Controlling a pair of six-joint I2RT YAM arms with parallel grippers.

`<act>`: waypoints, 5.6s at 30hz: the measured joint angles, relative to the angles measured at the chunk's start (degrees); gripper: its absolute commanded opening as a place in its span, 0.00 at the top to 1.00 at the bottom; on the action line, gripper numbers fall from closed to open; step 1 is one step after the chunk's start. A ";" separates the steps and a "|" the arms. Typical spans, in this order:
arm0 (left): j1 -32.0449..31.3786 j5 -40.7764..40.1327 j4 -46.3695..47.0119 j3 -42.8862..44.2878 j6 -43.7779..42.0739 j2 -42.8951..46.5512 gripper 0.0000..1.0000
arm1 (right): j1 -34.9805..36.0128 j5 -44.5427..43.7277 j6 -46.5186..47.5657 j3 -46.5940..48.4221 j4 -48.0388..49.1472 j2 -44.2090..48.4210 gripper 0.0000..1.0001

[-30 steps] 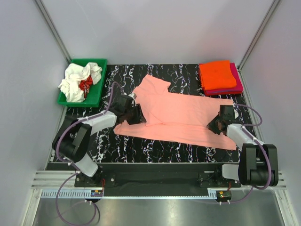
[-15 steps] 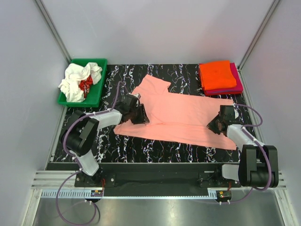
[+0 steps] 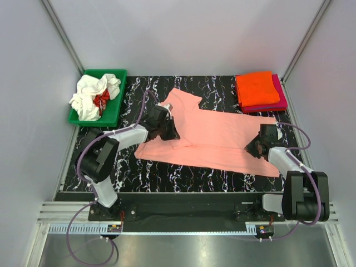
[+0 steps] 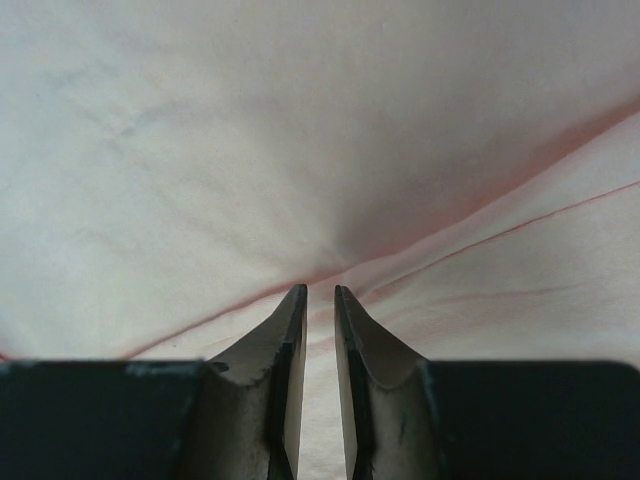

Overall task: Fold and stack the t-shirts
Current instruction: Fold the tshirt

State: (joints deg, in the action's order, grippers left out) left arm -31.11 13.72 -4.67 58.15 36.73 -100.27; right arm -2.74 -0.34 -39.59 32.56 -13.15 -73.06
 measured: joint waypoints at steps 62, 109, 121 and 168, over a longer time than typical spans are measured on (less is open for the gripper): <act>-2.32 -9.22 -8.66 0.24 3.30 -0.48 1.00 | 0.00 0.00 0.15 -0.70 0.44 0.48 0.76; -1.64 2.38 -4.66 21.53 -14.45 -14.75 0.64 | 0.00 0.00 0.13 -0.76 0.39 1.70 0.76; 7.65 -3.76 -11.30 4.96 -7.02 0.94 0.61 | 0.00 4.11 0.13 2.23 -4.24 7.04 0.74; 23.96 -0.55 -28.55 64.76 -20.61 -40.33 0.37 | -8.13 -4.70 6.54 40.46 -7.26 -28.61 0.61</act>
State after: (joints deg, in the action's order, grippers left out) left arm -7.16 13.17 -33.21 122.91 16.12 -140.59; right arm -10.87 -5.04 -33.06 73.01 -20.40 -101.67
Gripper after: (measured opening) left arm 0.621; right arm 0.384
